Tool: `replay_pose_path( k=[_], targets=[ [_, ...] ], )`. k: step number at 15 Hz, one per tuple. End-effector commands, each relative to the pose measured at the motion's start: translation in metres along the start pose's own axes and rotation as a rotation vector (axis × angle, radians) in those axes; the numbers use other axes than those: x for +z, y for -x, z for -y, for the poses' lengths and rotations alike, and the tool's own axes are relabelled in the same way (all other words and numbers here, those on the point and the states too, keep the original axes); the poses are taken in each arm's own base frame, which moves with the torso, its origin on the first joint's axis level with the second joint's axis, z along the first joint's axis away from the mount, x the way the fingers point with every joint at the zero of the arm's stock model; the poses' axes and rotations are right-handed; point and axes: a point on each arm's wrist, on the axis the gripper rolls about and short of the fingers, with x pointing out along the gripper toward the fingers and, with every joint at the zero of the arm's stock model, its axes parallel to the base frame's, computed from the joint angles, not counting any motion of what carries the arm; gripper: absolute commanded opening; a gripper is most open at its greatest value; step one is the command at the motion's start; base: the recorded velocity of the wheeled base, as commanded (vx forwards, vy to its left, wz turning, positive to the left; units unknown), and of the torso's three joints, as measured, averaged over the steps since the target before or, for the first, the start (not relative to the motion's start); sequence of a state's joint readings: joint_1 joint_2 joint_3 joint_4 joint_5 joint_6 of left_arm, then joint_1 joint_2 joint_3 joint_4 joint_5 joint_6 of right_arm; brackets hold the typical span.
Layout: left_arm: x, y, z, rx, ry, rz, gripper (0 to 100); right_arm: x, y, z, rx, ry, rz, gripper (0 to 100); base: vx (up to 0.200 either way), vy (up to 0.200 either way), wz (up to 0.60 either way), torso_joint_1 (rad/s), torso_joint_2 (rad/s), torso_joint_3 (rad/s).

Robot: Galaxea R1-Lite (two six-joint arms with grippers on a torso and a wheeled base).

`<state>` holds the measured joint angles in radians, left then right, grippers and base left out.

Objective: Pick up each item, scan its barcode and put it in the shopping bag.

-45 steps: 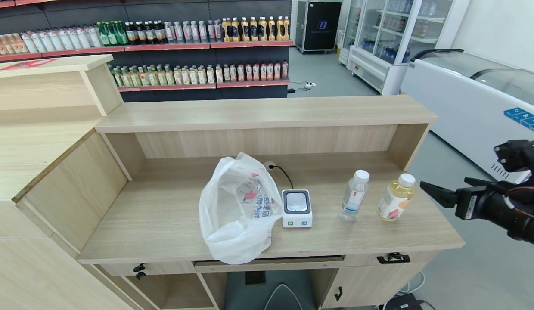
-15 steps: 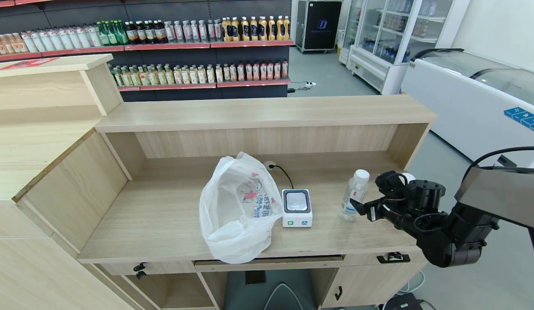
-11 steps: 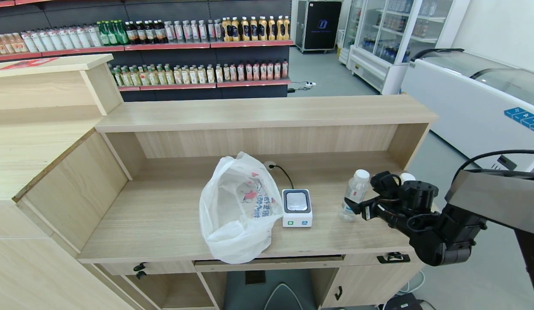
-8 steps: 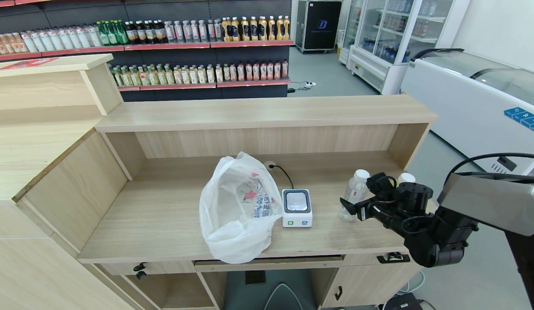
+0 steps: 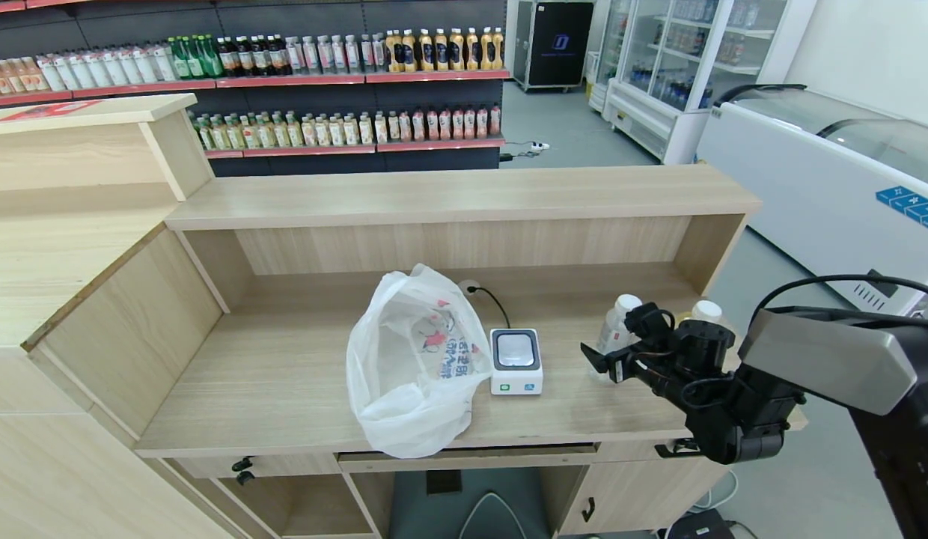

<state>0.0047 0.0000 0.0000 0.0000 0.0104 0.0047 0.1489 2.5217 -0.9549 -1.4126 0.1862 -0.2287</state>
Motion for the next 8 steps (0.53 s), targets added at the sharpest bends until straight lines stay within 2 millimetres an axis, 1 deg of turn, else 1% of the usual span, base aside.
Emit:
replay_pose_path(
  k=[1, 8],
  targets=[
    [0.0, 0.0, 0.0, 0.0, 0.0, 0.0, 0, -0.0028, -0.0059, -0.0009, 0.003, 0.001, 0.005, 100, 0.0, 0.0, 0.0, 0.0, 0.0, 0.0],
    [0.0, 0.0, 0.0, 0.0, 0.0, 0.0, 0, -0.0098, -0.0143, -0.0009, 0.002, 0.002, 0.01, 100, 0.0, 0.0, 0.0, 0.0, 0.0, 0.0]
  ],
)
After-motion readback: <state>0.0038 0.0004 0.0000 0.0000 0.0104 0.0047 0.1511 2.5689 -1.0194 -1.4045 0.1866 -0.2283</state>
